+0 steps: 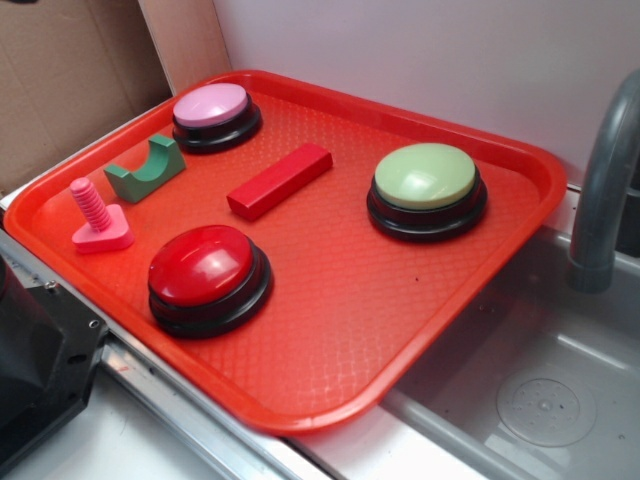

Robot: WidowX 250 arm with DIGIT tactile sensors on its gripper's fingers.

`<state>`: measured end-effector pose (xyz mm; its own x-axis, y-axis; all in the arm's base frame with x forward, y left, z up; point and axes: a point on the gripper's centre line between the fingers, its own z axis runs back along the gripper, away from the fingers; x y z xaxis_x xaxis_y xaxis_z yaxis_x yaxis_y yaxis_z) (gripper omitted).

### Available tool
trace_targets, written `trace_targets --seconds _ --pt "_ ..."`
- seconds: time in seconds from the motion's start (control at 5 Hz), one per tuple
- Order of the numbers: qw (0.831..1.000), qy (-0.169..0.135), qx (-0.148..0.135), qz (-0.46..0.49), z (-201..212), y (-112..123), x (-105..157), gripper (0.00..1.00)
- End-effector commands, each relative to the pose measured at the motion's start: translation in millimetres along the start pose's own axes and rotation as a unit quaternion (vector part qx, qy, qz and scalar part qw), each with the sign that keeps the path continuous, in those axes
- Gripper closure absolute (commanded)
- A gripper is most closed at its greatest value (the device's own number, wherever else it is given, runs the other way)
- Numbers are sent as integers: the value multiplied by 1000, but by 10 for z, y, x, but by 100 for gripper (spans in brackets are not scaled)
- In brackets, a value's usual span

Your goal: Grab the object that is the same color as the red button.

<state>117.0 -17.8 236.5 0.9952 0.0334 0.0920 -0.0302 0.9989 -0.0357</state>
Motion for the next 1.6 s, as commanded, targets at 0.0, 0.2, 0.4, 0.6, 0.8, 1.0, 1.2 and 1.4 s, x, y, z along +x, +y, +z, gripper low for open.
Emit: trace_targets --seconds 0.0,0.2,0.4,0.6,0.8,1.0,1.2,1.4 --pt "1000 0 0 0 0 0 0 0" --pt "997 26 19 69 -422 269 471 0" --pt "993 6 16 115 -775 437 931 0" --pt "995 -3 12 101 -1182 462 1314 0" --pt "999 -6 0 46 -1692 308 1374 0" --pt "999 15 11 48 -1992 384 1254 0" --pt "999 25 -4 41 -2151 413 1172 0" --pt "999 35 8 30 -2282 322 1099 2"
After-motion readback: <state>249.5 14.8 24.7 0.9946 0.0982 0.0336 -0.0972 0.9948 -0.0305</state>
